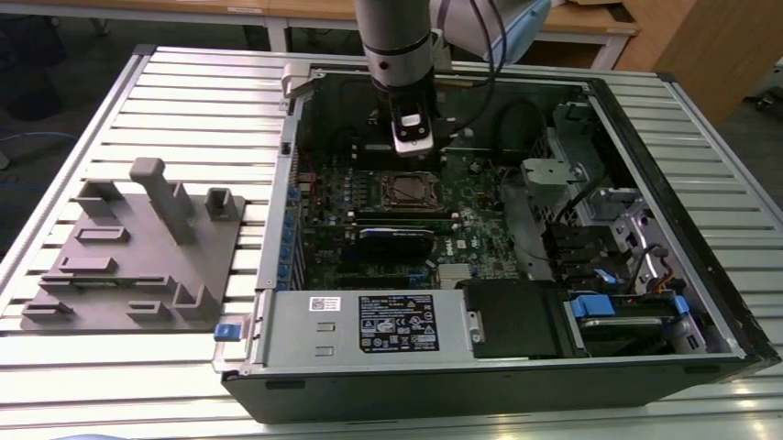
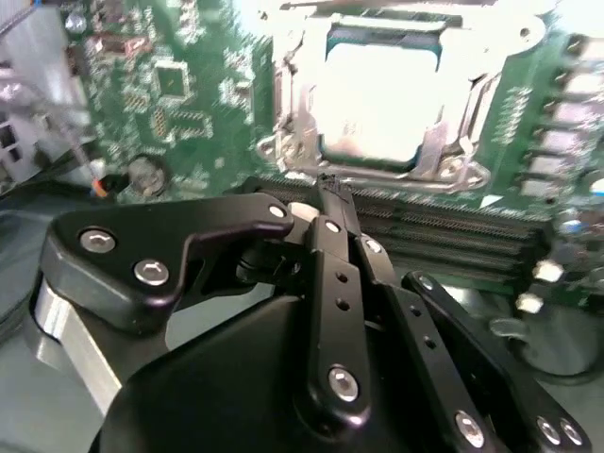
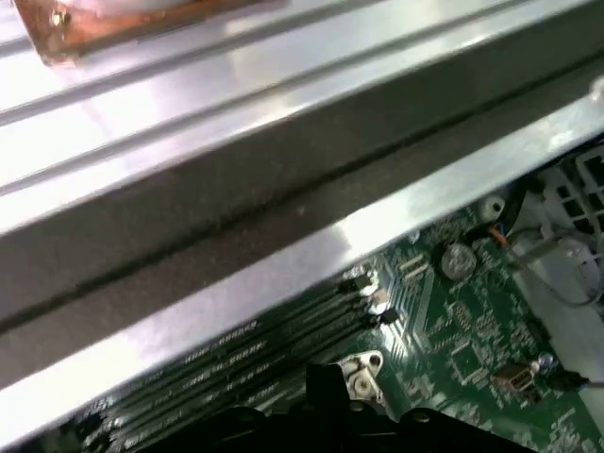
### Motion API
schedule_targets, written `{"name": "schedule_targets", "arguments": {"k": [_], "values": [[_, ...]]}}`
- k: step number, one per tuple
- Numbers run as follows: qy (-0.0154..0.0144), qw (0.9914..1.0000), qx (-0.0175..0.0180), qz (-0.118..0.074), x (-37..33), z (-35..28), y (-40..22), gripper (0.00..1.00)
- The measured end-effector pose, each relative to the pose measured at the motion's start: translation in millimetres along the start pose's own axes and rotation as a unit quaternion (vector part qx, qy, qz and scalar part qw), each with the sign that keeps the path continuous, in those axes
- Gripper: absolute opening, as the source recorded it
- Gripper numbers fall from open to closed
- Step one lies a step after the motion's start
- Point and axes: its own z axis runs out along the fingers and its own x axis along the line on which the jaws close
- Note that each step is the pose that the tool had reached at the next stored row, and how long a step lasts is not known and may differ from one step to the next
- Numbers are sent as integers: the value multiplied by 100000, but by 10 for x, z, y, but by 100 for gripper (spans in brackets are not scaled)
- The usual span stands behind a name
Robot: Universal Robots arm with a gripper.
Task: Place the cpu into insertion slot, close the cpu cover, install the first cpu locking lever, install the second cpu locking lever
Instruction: 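Install the first cpu locking lever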
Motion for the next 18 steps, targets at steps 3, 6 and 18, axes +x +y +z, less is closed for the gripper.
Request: {"name": "schedule_targets", "arguments": {"k": [3,6,18], "values": [[446,99978,2045,-256,0,1,0,11],[584,99969,2382,-307,0,0,0,11],[1146,99749,6887,-1180,0,0,0,11]]}}
